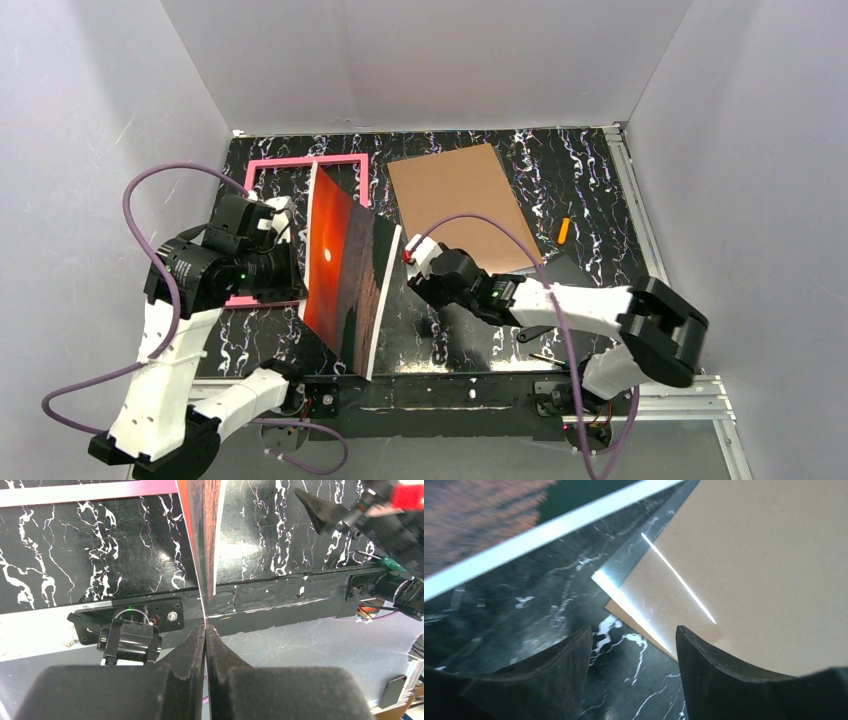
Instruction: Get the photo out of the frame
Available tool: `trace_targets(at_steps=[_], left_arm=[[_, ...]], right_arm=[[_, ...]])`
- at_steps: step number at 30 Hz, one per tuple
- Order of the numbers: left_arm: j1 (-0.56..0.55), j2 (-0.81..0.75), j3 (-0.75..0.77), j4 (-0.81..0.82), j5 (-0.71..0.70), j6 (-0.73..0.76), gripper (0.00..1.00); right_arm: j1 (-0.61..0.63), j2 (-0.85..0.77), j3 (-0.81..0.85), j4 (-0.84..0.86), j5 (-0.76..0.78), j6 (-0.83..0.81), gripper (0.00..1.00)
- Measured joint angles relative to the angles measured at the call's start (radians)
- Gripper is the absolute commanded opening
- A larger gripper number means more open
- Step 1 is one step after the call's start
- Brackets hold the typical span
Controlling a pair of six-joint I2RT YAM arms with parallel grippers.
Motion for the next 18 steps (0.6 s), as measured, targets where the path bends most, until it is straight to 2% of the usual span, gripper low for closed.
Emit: trace_targets(at_steps=[9, 18], left_arm=[[0.000, 0.022, 0.000, 0.025, 0.010, -0.076, 0.00], [0.000, 0.071, -0.006, 0.146, 0.087, -0.239, 0.00]], right_arm=[[0.186, -0.276, 0.050, -0.138, -0.056, 0.201, 0.69], [0.454, -0.254, 0.207, -0.144, -0.028, 0.310, 0.68]])
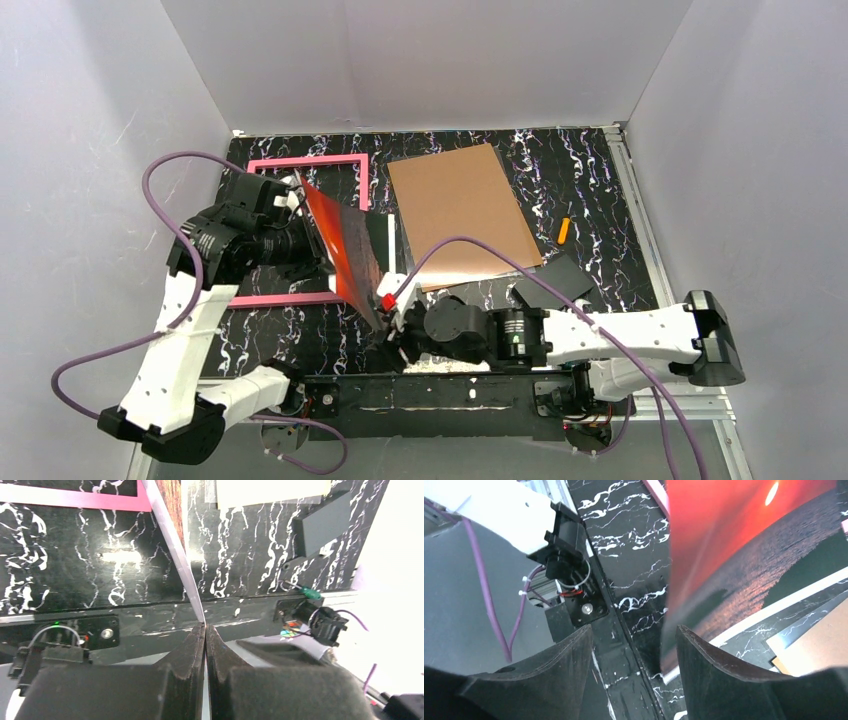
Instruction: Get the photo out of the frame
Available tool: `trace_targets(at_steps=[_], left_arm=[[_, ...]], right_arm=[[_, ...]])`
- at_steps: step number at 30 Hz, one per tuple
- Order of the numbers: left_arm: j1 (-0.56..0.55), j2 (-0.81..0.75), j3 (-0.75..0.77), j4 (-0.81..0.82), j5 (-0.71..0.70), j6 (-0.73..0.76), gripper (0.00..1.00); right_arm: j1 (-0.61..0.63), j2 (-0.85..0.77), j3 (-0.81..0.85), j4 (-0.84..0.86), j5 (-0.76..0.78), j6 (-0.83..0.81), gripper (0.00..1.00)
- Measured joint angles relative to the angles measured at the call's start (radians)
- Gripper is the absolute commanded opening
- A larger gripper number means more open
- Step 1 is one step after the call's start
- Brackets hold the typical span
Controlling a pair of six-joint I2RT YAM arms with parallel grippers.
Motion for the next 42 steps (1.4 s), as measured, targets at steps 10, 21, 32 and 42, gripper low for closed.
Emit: trace_targets(at_steps=[10, 21, 32, 42], left_arm=[[0.000, 0.038, 0.003, 0.074, 0.003, -0.116, 0.00], [0.000, 0.042, 0.038, 0.060, 0.003, -0.127, 0.00], [0.001, 0.029, 0.064, 0.047, -0.011, -0.137, 0.34], [0.004, -0.069, 0.231, 0.031, -0.125, -0.035, 0.98]], right_arm=[[0.062, 0.240, 0.264, -0.152, 0.369, -0.001, 0.59], [0.061, 0.334, 0.298, -0.151, 0.555, -0.150, 0.43], [0.034, 0.391, 0.309, -0.035, 0.568, -0.340, 0.01], [-0.083, 0.257, 0.309, 0.064, 0.418, -0.564, 0.01]])
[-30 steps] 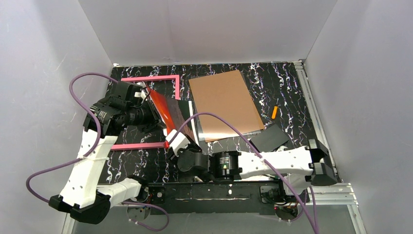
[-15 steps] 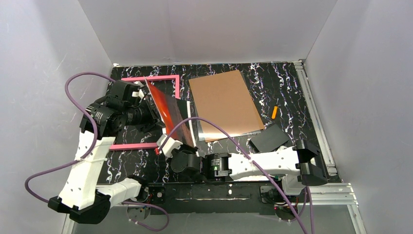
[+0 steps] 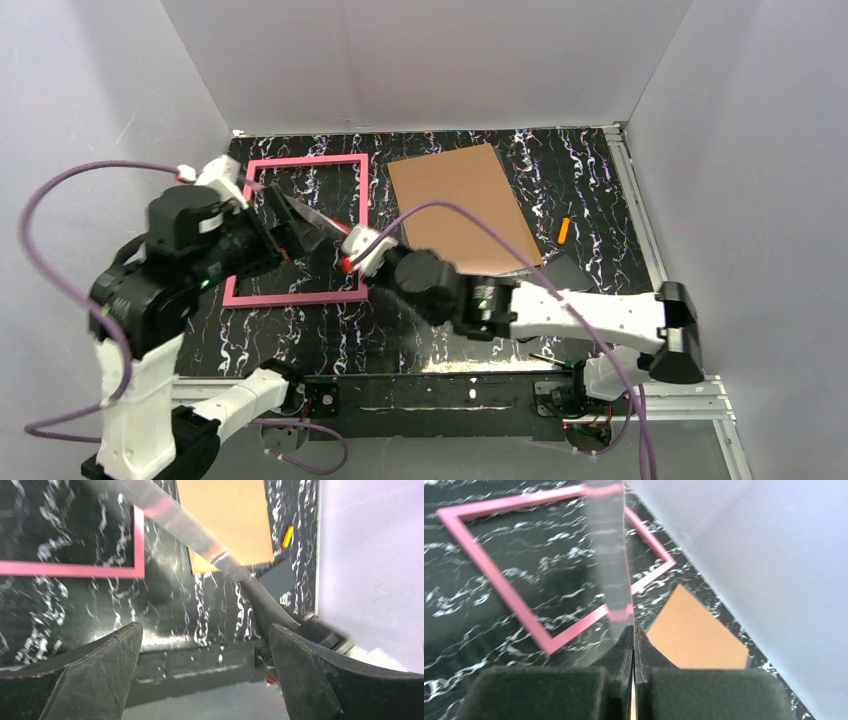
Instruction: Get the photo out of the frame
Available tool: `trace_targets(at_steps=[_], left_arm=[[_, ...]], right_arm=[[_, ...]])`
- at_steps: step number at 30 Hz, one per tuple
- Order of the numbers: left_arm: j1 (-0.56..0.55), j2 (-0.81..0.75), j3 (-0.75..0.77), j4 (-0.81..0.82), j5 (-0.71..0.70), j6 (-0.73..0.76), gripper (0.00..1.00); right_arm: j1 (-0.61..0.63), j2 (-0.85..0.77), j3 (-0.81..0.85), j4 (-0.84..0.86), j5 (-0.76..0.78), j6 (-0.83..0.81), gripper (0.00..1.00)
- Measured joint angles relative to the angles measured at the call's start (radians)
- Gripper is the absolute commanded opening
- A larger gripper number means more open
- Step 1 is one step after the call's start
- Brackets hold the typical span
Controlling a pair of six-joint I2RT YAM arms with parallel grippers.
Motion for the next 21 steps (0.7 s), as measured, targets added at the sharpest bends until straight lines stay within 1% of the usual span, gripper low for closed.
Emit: trace_targets(at_steps=[4, 9, 12, 16, 21], left_arm=[[0.000, -0.052, 0.095, -0.003, -0.093, 0.068, 0.98], [0.000, -0.155, 0.073, -0.006, -0.198, 0.128, 0.98], [0.000, -0.187, 0.030, -0.007, -0.230, 0.145, 0.98], [0.000, -0.179, -0.006, -0.006, -0.242, 0.156, 0.98], [0.000, -0.154, -0.037, -0.003, -0.238, 0.158, 0.98]], right_arm=[[-0.130, -0.114, 0.001, -0.002, -0.090, -0.019, 0.01], [-0.354, -0.201, 0.039, -0.060, -0.224, 0.004, 0.01], [-0.476, -0.217, 0.081, -0.102, -0.273, 0.006, 0.01], [-0.626, -0.217, 0.170, -0.158, -0.323, -0.011, 0.01], [-0.743, -0.185, 0.311, -0.188, -0.322, -0.084, 0.01]])
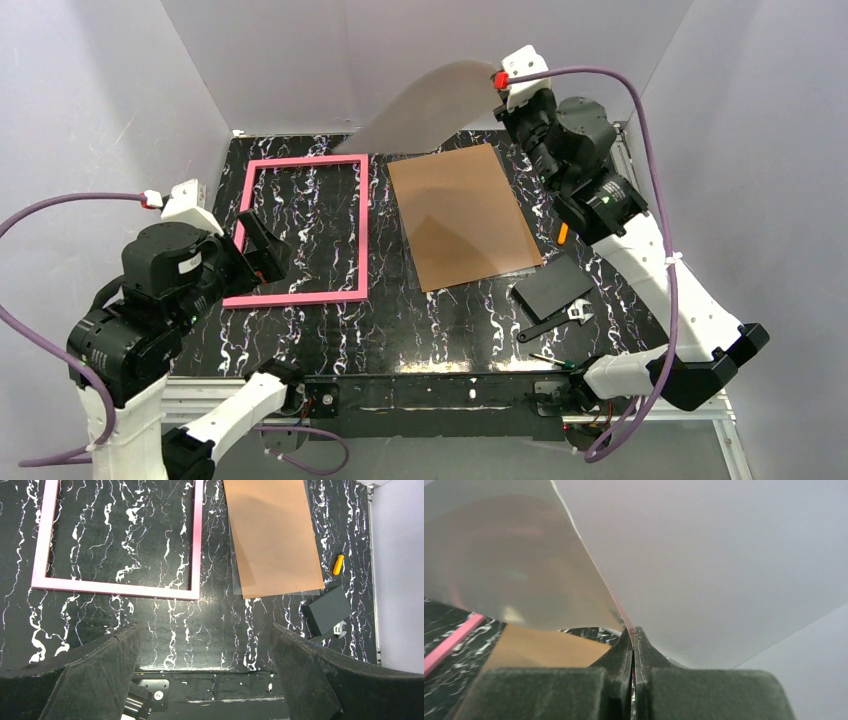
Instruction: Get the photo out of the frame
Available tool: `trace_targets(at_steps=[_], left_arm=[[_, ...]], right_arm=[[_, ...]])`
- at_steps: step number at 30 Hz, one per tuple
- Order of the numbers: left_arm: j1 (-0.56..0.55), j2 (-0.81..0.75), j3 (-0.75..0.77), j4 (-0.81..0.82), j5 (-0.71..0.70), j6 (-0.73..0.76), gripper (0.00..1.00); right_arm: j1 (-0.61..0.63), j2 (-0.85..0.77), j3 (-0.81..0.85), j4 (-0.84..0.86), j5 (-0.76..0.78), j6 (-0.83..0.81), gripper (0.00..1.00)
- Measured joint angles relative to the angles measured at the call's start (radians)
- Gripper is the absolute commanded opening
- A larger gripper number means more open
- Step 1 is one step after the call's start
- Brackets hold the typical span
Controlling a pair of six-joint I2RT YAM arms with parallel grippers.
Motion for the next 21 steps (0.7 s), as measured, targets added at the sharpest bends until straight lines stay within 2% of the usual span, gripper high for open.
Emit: trace_targets(at_steps=[6, 9, 13, 16, 21], left_arm=[[0.000, 0.003, -0.042, 0.014, 0.018, -0.002, 0.98], [0.000, 0.002, -0.069, 0.030, 0.029, -0.006, 0.98], [0.000, -0.003, -0.102, 0.038, 0.050, -0.014, 0.98], [0.000, -0.011, -0.126, 0.042, 0.064, -0.024, 0.98], [0.000, -0.024, -0.159, 0.051, 0.086, -0.039, 0.98]], right_arm=[[-0.016, 0.011, 0.026, 0.006, 0.016, -0.123, 0.01], [-0.007, -0.014, -0.105, 0.023, 0.012, -0.158, 0.01], [0.027, -0.031, -0.399, 0.078, 0.008, -0.228, 0.01], [0.082, 0.017, -0.595, 0.127, 0.008, -0.288, 0.01], [0.180, 0.169, -0.705, 0.192, 0.016, -0.331, 0.01]])
